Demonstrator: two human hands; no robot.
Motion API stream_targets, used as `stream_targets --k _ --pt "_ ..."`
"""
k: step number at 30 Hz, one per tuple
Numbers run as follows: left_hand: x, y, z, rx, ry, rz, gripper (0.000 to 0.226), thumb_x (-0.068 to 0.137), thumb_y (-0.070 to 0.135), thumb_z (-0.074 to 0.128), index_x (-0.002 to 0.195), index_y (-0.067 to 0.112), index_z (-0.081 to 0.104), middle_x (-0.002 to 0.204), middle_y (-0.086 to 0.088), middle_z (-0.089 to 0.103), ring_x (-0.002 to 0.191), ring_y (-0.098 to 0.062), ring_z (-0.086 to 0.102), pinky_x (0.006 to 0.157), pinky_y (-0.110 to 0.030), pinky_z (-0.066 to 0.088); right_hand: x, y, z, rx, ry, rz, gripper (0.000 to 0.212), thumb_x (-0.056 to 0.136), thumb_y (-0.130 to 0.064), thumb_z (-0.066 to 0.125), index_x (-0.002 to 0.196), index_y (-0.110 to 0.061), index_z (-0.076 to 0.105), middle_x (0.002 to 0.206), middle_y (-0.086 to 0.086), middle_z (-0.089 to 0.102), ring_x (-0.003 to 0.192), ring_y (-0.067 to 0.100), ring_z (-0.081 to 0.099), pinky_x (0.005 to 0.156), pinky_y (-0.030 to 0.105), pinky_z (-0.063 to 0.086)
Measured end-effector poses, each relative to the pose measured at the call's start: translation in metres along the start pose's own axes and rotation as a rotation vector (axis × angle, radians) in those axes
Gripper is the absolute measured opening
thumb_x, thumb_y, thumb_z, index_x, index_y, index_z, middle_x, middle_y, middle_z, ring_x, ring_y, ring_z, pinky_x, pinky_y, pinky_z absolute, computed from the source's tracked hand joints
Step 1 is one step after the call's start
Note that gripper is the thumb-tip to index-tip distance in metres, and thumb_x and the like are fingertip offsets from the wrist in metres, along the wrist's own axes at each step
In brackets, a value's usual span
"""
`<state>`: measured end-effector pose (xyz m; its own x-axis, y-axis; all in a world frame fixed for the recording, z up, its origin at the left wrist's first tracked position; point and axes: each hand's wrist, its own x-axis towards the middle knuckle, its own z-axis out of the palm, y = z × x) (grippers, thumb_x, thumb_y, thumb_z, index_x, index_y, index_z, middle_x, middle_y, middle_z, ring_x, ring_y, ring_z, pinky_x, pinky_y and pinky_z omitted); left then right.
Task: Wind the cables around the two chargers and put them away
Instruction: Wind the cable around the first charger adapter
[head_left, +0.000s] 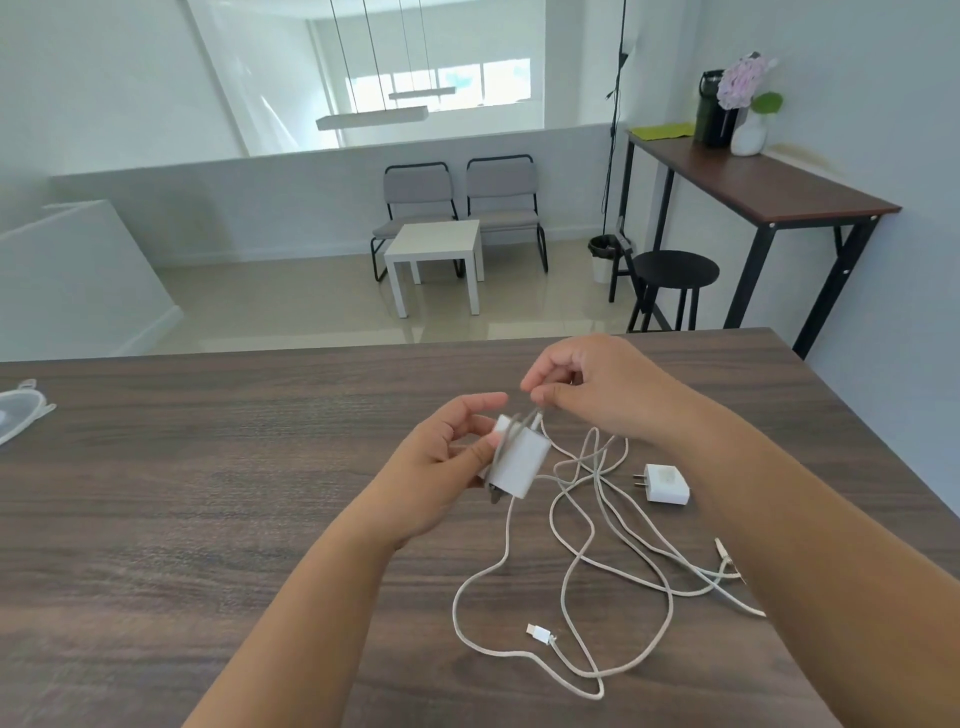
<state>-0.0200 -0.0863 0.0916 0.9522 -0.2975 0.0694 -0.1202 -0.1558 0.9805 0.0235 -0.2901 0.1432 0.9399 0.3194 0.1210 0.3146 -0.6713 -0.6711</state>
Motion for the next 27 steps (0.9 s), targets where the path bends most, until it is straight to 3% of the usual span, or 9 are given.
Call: stream_targets --k 2,5,11,16,21,24,27 --pt "0.0 -0.001 0.001 0.176 0.005 0.033 0.029 0.099 0.017 0.055 0.124 0.032 0.056 0.109 0.005 0.063 0.076 -0.021 0.065 0.07 -0.032 0.056 0.001 -0.003 0.002 -0.006 -0.023 0.016 0.012 0.088 -0.021 0.065 0.091 -0.031 0.071 0.078 -0.01 0.071 0.061 -0.012 0.056 0.063 0.014 0.04" --pt "-0.001 0.001 0.002 0.361 0.056 0.072 0.029 0.098 0.023 0.055 0.126 0.029 0.056 0.113 0.009 0.061 0.07 -0.006 0.064 0.06 -0.017 0.048 -0.002 -0.007 0.007 -0.034 -0.008 0.002 0.015 0.09 -0.018 0.062 0.095 -0.03 0.068 0.078 -0.011 0.069 0.061 -0.012 0.054 0.063 0.015 0.038" --pt "0.007 -0.005 0.006 0.462 0.266 0.127 0.028 0.097 0.024 0.055 0.122 0.036 0.055 0.116 0.013 0.056 0.095 -0.009 0.061 0.076 -0.022 0.052 -0.018 -0.018 0.02 -0.008 0.128 -0.025 0.016 0.095 -0.016 0.053 0.106 -0.027 0.053 0.079 -0.004 0.063 0.062 0.004 0.051 0.058 0.018 0.036" --pt "0.016 0.0 0.012 0.348 0.489 0.128 0.018 0.096 0.026 0.057 0.113 0.034 0.057 0.11 0.009 0.057 0.079 -0.009 0.062 0.062 -0.015 0.051 -0.029 -0.026 0.044 0.12 0.21 -0.008 0.021 0.097 -0.019 0.05 0.116 -0.027 0.049 0.084 -0.006 0.067 0.074 0.004 0.057 0.064 0.011 0.04" --pt "0.021 0.005 0.018 0.008 0.605 0.028 0.014 0.096 0.028 0.059 0.108 0.033 0.058 0.108 0.006 0.06 0.087 -0.019 0.069 0.078 -0.041 0.06 -0.04 -0.026 0.065 0.256 0.28 0.0 0.017 0.098 -0.017 0.051 0.112 -0.021 0.058 0.08 -0.01 0.069 0.068 -0.011 0.058 0.062 0.004 0.038" --pt "0.022 0.008 0.019 -0.277 0.626 -0.046 0.016 0.097 0.02 0.057 0.113 0.021 0.058 0.112 -0.007 0.063 0.088 -0.018 0.07 0.073 -0.034 0.061 -0.047 -0.022 0.074 0.259 0.322 -0.03 0.014 0.096 -0.018 0.054 0.105 -0.021 0.064 0.073 -0.008 0.069 0.069 -0.002 0.062 0.064 0.013 0.045" --pt "0.022 0.011 0.017 -0.474 0.619 -0.08 0.02 0.098 0.015 0.056 0.118 0.013 0.055 0.112 -0.017 0.064 0.094 -0.027 0.068 0.064 -0.028 0.058 -0.051 -0.015 0.079 0.258 0.341 -0.047 0.012 0.094 -0.019 0.057 0.1 -0.023 0.067 0.07 -0.006 0.068 0.069 0.009 0.065 0.066 0.025 0.049"
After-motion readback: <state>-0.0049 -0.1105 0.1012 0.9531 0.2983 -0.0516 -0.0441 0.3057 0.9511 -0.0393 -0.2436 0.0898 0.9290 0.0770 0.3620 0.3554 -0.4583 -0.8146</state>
